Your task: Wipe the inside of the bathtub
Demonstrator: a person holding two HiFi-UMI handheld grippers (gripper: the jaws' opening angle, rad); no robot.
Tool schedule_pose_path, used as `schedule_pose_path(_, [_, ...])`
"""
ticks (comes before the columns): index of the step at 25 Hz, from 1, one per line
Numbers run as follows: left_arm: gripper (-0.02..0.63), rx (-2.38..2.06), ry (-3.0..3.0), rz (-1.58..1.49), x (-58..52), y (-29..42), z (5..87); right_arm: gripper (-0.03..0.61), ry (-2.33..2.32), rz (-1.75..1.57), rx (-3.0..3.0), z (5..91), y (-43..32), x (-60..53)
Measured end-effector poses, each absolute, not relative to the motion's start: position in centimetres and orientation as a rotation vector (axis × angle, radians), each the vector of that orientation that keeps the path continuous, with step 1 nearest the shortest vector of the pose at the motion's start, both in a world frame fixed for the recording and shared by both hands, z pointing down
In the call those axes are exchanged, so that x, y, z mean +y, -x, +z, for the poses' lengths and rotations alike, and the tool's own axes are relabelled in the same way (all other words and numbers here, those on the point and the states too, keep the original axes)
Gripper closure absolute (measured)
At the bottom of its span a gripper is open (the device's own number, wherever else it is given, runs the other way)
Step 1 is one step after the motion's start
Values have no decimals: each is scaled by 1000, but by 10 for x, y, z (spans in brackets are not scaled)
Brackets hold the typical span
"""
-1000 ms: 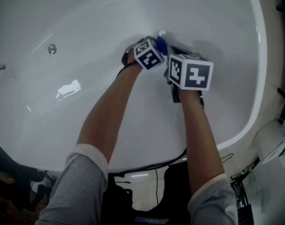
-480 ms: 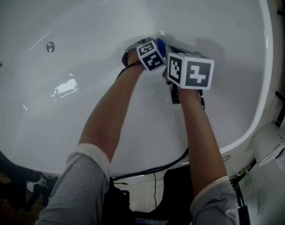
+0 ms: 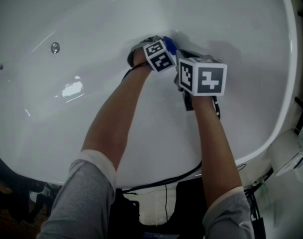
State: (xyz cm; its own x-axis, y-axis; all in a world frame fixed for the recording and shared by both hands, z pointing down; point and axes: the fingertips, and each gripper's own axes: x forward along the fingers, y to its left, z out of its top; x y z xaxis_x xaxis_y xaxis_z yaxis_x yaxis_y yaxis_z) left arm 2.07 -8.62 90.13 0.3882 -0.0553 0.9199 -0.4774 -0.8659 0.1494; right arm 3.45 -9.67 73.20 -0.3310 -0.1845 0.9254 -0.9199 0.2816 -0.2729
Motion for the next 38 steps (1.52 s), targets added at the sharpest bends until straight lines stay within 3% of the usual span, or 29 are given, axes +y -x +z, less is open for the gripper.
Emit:
schedule_pose_path(15, [526,-607,-2320,1632,-155,24,897,572,-967,1151,-1741,733,-26,-91])
schedule_pose_path(33, [528,-341,-2329,1644,-2,-10,905,572,-1008,1165,-1721,738,-37,-94])
schedule_pose_path(38, [526,-311,-2313,1624,-12,-9,908,572,-1021,1158,-1712,738,-35,-95])
